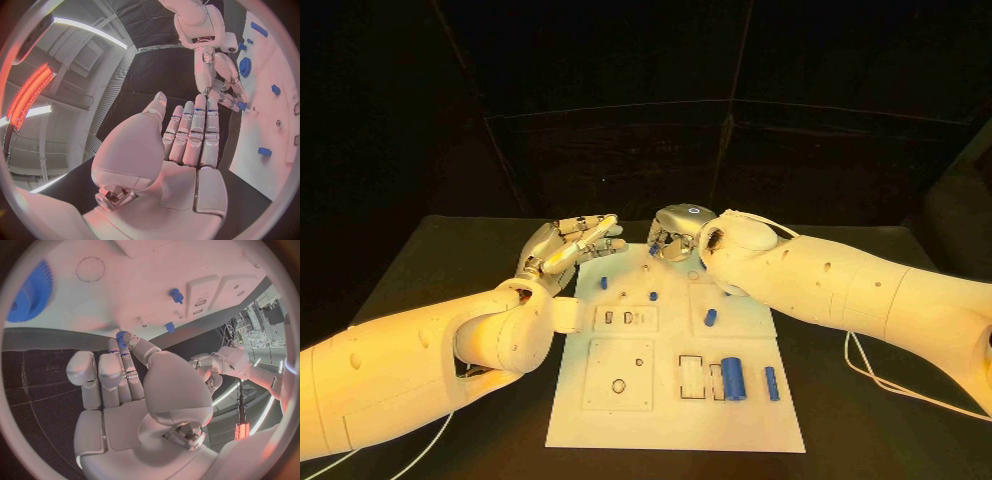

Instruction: Assemble the parts on the task board

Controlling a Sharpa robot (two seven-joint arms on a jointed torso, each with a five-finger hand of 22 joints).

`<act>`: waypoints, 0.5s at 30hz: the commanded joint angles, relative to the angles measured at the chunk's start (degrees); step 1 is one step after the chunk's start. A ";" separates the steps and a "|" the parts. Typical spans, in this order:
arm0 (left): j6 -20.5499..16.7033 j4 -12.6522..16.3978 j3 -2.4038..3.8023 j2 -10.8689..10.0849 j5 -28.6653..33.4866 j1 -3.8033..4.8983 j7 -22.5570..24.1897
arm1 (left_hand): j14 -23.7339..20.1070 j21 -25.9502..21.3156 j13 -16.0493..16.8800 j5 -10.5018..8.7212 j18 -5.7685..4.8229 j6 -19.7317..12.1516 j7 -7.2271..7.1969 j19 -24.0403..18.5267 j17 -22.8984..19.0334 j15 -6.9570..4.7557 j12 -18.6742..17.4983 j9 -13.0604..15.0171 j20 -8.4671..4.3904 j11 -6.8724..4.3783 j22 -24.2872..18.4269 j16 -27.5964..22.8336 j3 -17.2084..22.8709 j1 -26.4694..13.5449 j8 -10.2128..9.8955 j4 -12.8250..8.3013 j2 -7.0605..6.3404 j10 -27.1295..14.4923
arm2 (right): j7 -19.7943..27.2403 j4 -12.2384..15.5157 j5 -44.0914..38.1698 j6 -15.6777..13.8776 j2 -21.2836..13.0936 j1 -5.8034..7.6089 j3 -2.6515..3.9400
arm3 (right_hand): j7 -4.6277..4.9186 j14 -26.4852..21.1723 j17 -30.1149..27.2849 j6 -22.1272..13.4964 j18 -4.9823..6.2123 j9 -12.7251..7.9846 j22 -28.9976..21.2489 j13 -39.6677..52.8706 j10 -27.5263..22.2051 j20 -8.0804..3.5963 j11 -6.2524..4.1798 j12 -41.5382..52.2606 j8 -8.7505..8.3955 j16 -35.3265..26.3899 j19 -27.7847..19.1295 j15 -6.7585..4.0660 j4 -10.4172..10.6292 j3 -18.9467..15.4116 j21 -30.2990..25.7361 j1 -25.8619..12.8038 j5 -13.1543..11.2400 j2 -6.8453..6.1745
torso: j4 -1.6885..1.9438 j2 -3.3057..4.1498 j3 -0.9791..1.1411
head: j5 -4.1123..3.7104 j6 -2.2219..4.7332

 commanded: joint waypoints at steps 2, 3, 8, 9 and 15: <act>0.39 0.11 0.05 0.15 -0.05 0.11 0.83 | 0.31 -0.31 -0.08 0.06 0.80 -0.35 0.09 0.41 0.06 -0.11 -0.25 -0.07 0.15 -0.08 -0.06 -0.32 -0.02 0.02 -0.40 -0.31 0.31 -0.33 | -1.33 -0.71 -1.03 0.39 0.71 0.09 0.05 | 0.42 0.30 -0.04 -0.15 -0.81 0.10 0.04 -0.06 -0.30 0.13 0.16 -0.31 -0.25 0.25 0.14 0.22 -0.06 0.34 0.32 -0.13 -0.29 -0.65 | 0.06 0.04 -0.02 | -0.10 -0.22; 0.41 0.11 0.05 0.16 -0.05 0.11 0.83 | 0.31 -0.31 -0.08 0.06 0.80 -0.35 0.09 0.41 0.06 -0.11 -0.25 -0.07 0.15 -0.08 -0.06 -0.32 -0.02 0.02 -0.40 -0.31 0.31 -0.33 | -1.40 -0.77 -1.06 0.38 0.77 0.08 0.05 | 0.44 0.29 -0.02 -0.18 -0.81 0.09 0.04 -0.07 -0.35 0.14 0.17 -0.32 -0.25 0.28 0.12 0.24 0.00 0.39 0.33 -0.16 -0.33 -0.65 | 0.06 0.06 -0.03 | -0.10 -0.22; 0.59 0.09 0.05 0.24 -0.05 0.11 0.78 | 0.31 -0.31 -0.08 0.06 0.80 -0.35 0.09 0.41 0.06 -0.11 -0.25 -0.07 0.15 -0.08 -0.06 -0.32 -0.02 0.02 -0.40 -0.31 0.31 -0.33 | -2.06 -1.30 -1.52 0.43 1.45 0.00 0.05 | 0.46 0.25 -0.12 -0.26 -0.79 0.08 -0.02 -0.07 -0.46 0.17 0.20 -0.33 -0.27 0.26 0.06 0.26 0.09 0.51 0.32 -0.18 -0.38 -0.66 | 0.06 0.02 -0.02 | -0.17 -0.37; 0.60 0.09 0.05 0.24 -0.05 0.12 0.78 | 0.32 -0.32 -0.08 0.06 0.80 -0.35 0.10 0.42 0.06 -0.11 -0.26 -0.06 0.15 -0.07 -0.07 -0.33 -0.02 -0.01 -0.40 -0.30 0.33 -0.35 | -2.10 -1.33 -1.55 0.50 1.51 -0.01 0.04 | 0.46 0.25 -0.12 -0.26 -0.79 0.08 -0.02 -0.07 -0.46 0.17 0.20 -0.33 -0.27 0.26 0.06 0.26 0.09 0.51 0.32 -0.18 -0.38 -0.66 | 0.07 0.03 -0.03 | -0.17 -0.37; 0.66 0.09 0.05 0.23 -0.05 0.13 0.68 | 0.33 -0.32 -0.08 0.06 0.80 -0.35 0.11 0.43 0.07 -0.11 -0.29 -0.06 0.15 -0.07 -0.08 -0.35 -0.03 -0.04 -0.42 -0.29 0.37 -0.36 | -2.71 -1.71 -1.87 1.74 2.00 -0.05 0.04 | 0.64 0.13 -0.28 -0.73 -0.79 0.03 0.00 -0.11 -1.16 0.31 0.39 -0.39 -0.33 0.34 -0.03 0.42 0.40 0.97 0.37 -0.29 -0.67 -1.02 | 0.07 0.05 -0.06 | -0.05 -0.44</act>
